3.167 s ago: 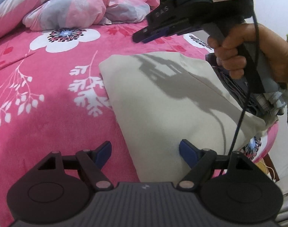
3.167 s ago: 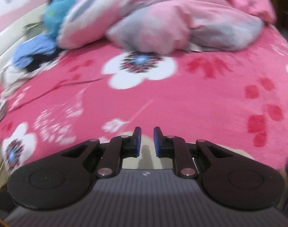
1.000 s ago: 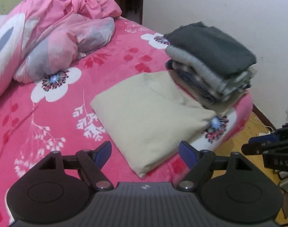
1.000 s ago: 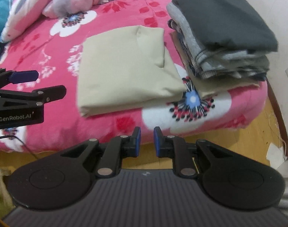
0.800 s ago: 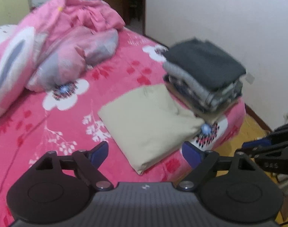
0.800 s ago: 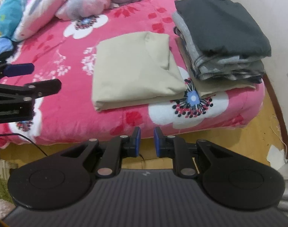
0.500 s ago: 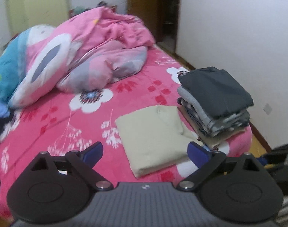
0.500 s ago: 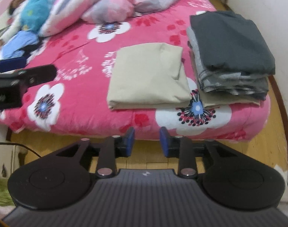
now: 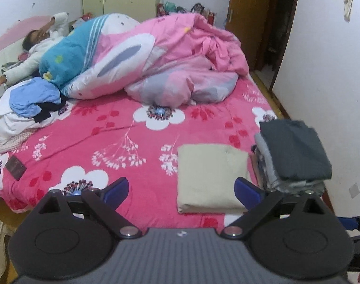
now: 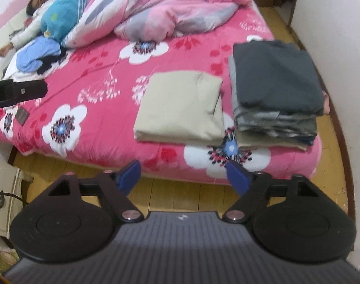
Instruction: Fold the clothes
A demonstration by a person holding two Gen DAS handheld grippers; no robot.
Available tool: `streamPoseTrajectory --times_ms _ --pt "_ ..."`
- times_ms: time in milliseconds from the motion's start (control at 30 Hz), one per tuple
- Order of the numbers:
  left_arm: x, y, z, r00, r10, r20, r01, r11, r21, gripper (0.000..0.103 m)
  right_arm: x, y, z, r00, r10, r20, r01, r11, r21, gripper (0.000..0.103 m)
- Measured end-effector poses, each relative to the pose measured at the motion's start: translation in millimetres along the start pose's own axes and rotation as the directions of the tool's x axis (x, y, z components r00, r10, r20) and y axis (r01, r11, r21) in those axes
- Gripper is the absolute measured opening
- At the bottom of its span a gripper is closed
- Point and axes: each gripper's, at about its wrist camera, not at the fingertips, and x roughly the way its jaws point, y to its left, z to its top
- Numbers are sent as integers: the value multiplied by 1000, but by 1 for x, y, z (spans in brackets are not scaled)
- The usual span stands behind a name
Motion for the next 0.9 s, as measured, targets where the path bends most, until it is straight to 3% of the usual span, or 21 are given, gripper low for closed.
streamPoseTrajectory --times_ms 167,267,467,667,733,900 --pt "-31 7 9 996 30 79 -30 999 9 99 -29 19 4 995 -75 59 75 997 -5 85" --pt "-39 12 14 997 -7 78 6 1000 16 101 -44 35 5 990 -114 82 115 993 -4 93" --pt "-50 26 22 998 -54 44 53 998 24 101 -68 69 6 980 -165 108 166 986 1 96" --pt "-64 29 29 1000 13 1 -13 997 70 101 -88 83 14 979 -156 129 147 986 76 100" --pt "-63 33 29 999 0 -44 2 998 62 101 -92 87 16 975 -178 131 167 982 92 102" --pt "-60 40 21 991 -18 -131 23 999 33 101 -85 96 15 967 -248 52 244 967 69 102"
